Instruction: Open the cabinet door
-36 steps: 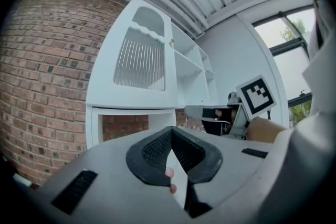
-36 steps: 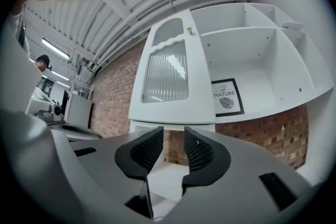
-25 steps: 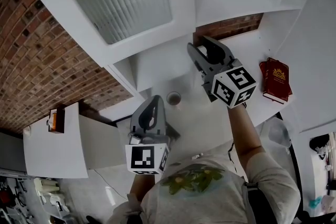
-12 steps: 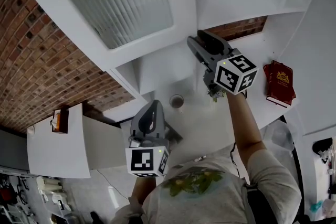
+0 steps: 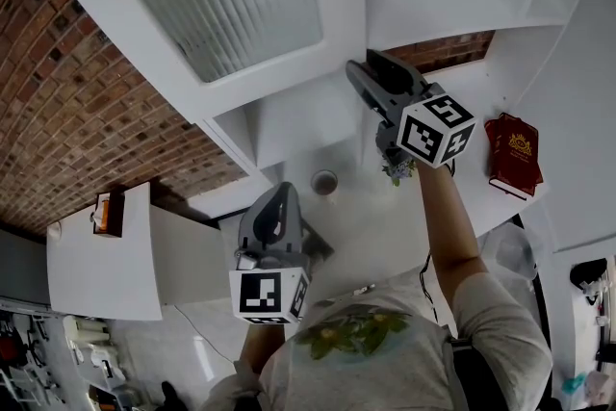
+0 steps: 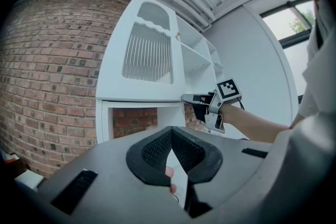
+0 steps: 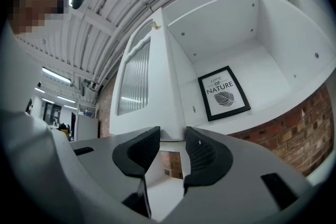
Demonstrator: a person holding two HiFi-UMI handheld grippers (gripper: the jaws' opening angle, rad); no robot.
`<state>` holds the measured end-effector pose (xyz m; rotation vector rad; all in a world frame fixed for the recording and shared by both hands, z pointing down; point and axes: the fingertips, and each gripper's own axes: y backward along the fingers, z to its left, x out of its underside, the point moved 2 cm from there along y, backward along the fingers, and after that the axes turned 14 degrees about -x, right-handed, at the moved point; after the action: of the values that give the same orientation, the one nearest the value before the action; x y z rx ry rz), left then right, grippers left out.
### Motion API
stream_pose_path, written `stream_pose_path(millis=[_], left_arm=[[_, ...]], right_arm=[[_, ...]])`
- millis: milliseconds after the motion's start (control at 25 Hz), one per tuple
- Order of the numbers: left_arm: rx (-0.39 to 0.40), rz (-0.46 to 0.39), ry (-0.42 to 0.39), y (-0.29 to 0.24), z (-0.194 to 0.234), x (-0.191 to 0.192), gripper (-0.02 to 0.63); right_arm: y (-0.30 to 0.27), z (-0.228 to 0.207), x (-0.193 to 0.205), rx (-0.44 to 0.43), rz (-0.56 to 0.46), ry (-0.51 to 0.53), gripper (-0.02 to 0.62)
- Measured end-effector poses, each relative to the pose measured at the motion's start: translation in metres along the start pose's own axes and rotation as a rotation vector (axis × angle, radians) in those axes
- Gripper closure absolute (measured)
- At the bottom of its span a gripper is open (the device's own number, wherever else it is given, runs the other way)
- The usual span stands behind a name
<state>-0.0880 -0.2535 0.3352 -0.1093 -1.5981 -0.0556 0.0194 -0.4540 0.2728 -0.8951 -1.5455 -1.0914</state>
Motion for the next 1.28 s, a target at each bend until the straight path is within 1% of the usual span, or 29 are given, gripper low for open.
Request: stream_pose_path(millis=[160,320,600,960,1280], left_arm=[[-0.002,0.002,0.003,0.001,0.001,0.002,0.596],[0.006,0.002,0.004,0.0,-0.001,0.002,0.595],[0.025,0.003,-0.001,-0.001,-0.003,0.001,0.595],[0.048,0.006,0.004,0.001,-0.004,0.002,0.595],[0.078,0.004,0.008,0.004,-0.006,-0.001,0.596]], right_arm=[[0.003,0.002,-0.001,-0.009,0.004,0.009,0.449],[0.006,0.006,-0.002,0.001,-0.001,0.032,0.451],[0.013,0.016,-0.003,0.05,0.011,0.078,0.454],[0.023,0.028,-0.004,0.11,0.032,0.113,0.46],[0.032,0.035,-0.004,0.155,0.035,0.123,0.466]])
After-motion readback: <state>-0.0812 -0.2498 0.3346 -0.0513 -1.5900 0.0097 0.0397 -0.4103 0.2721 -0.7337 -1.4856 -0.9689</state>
